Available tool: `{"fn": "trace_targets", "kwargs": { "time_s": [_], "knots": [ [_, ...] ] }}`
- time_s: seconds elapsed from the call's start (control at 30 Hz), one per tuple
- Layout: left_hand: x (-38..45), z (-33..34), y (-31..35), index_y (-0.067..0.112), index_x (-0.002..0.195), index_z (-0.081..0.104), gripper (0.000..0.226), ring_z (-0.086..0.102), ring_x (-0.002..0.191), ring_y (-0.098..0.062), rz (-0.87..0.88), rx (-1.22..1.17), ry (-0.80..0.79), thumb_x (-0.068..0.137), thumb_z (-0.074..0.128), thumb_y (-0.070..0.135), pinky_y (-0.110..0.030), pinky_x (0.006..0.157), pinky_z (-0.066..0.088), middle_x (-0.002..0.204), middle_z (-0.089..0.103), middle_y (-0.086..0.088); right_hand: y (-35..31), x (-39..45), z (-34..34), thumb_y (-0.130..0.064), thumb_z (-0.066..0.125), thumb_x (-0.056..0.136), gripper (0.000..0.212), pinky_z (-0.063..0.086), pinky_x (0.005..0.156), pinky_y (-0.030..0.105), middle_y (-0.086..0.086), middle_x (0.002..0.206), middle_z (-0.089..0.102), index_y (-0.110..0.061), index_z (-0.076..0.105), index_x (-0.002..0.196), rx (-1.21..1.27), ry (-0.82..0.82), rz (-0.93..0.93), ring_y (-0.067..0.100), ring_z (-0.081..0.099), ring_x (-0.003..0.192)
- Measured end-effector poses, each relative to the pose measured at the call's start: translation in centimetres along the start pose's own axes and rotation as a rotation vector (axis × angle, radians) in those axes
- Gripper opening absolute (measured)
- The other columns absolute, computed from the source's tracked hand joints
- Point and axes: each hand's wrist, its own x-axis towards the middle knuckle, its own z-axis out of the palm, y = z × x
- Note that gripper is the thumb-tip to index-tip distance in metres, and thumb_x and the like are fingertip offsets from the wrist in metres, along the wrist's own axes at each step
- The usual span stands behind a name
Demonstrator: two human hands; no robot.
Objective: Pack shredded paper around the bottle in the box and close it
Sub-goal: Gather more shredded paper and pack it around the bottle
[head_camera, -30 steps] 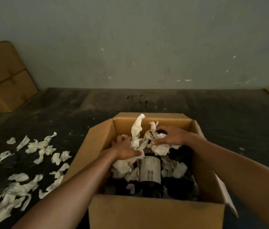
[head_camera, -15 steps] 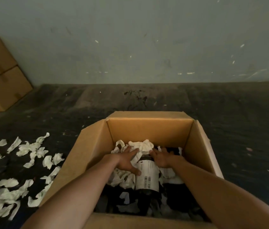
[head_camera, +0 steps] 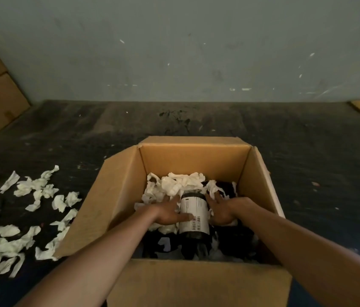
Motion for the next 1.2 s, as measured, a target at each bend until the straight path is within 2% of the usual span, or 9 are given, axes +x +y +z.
{"fn": "trace_targets", "kwargs": {
  "time_s": [0.17,0.3,0.4,0.5,0.6,0.73,0.93,1.07,1.2],
  "knots": [
    [-1.6,-2.1,-0.6,0.019,0.156,0.019,0.085,0.027,0.146,-0.028,-0.02,0.071,0.108,0.09,0.05,0.064,-0.039,0.115,0.028,0.163,0.022,-0.005,0.3,-4.8,-3.2,-0.046,0.05,0.097,0.078,0.02,0.117,0.04,0.004,0.165,0.012,-0.03,0.001,0.156,0.102,0.077,-0.102,0.027,0.018,0.149],
    [-3.5,-3.5,-1.0,0.009,0.12,0.061,0.043,0.06,0.111,-0.03,-0.039,0.192,0.201,0.098,0.048,0.044,-0.033,0.079,0.043,0.127,0.063,-0.012,0.1,-7.2,-4.3,-0.043,0.053,0.096,0.053,0.04,0.104,0.039,0.003,0.143,0.047,-0.021,0.042,0.144,0.012,0.067,-0.082,0.025,0.048,0.128],
    [-4.4,-1.5,-1.2,0.014,0.121,0.06,0.043,0.061,0.107,-0.025,-0.136,0.182,-0.129,0.1,0.044,0.048,-0.035,0.086,0.051,0.118,0.063,-0.006,-0.8,-6.8,-1.2,-0.044,0.05,0.096,0.043,0.048,0.095,0.041,0.005,0.128,0.057,-0.02,0.054,0.132,-0.106,-0.159,-0.053,0.023,0.057,0.112],
    [-3.6,1.6,-1.6,0.015,0.134,0.054,0.05,0.058,0.117,-0.025,-0.187,0.191,-0.396,0.099,0.042,0.049,-0.045,0.101,0.048,0.131,0.058,-0.006,-1.9,-6.2,1.9,-0.045,0.047,0.098,0.05,0.038,0.105,0.042,0.006,0.144,0.048,-0.022,0.046,0.142,-0.209,-0.237,-0.039,0.025,0.047,0.13],
    [-4.0,1.2,-1.1,0.013,0.138,0.052,0.054,0.054,0.123,-0.028,-0.17,0.219,-0.357,0.099,0.042,0.048,-0.044,0.102,0.047,0.139,0.053,-0.008,-2.2,-6.3,1.5,-0.046,0.05,0.095,0.053,0.039,0.108,0.045,0.004,0.145,0.049,-0.023,0.047,0.142,-0.149,-0.247,-0.054,0.025,0.048,0.13],
    [-5.4,-0.6,0.6,0.014,0.123,0.061,0.038,0.06,0.116,-0.027,-0.077,0.188,-0.331,0.099,0.047,0.04,-0.035,0.082,0.049,0.122,0.061,-0.009,-2.2,-7.2,-0.4,-0.036,0.055,0.095,0.044,0.047,0.1,0.043,0.007,0.135,0.058,-0.017,0.055,0.135,0.006,-0.225,-0.107,0.026,0.057,0.12],
    [-4.8,2.6,-0.1,0.003,0.132,0.055,0.038,0.059,0.115,-0.03,-0.092,0.098,-0.498,0.101,0.048,0.024,-0.041,0.098,0.047,0.135,0.058,-0.017,-3.4,-7.6,3.4,-0.039,0.042,0.1,0.049,0.032,0.112,0.043,0.005,0.152,0.041,-0.022,0.042,0.146,-0.026,-0.199,-0.009,0.025,0.037,0.14],
    [-7.4,0.1,0.6,0.011,0.121,0.065,0.033,0.064,0.093,-0.021,0.018,0.046,-0.285,0.099,0.051,0.031,-0.032,0.077,0.052,0.115,0.067,-0.006,-3.1,-9.1,1.4,-0.038,0.046,0.098,0.041,0.045,0.103,0.042,0.004,0.138,0.056,-0.021,0.055,0.135,0.024,-0.151,-0.049,0.023,0.054,0.124],
    [-10.3,-2.5,0.1,0.013,0.119,0.064,0.031,0.072,0.099,-0.024,0.128,-0.302,-0.092,0.101,0.04,0.02,-0.032,0.077,0.053,0.109,0.073,-0.009,-4.5,-11.3,-2.1,-0.035,0.047,0.098,0.037,0.049,0.096,0.037,-0.001,0.132,0.057,-0.022,0.056,0.132,0.134,0.173,-0.095,0.021,0.056,0.116]
  ]
}}
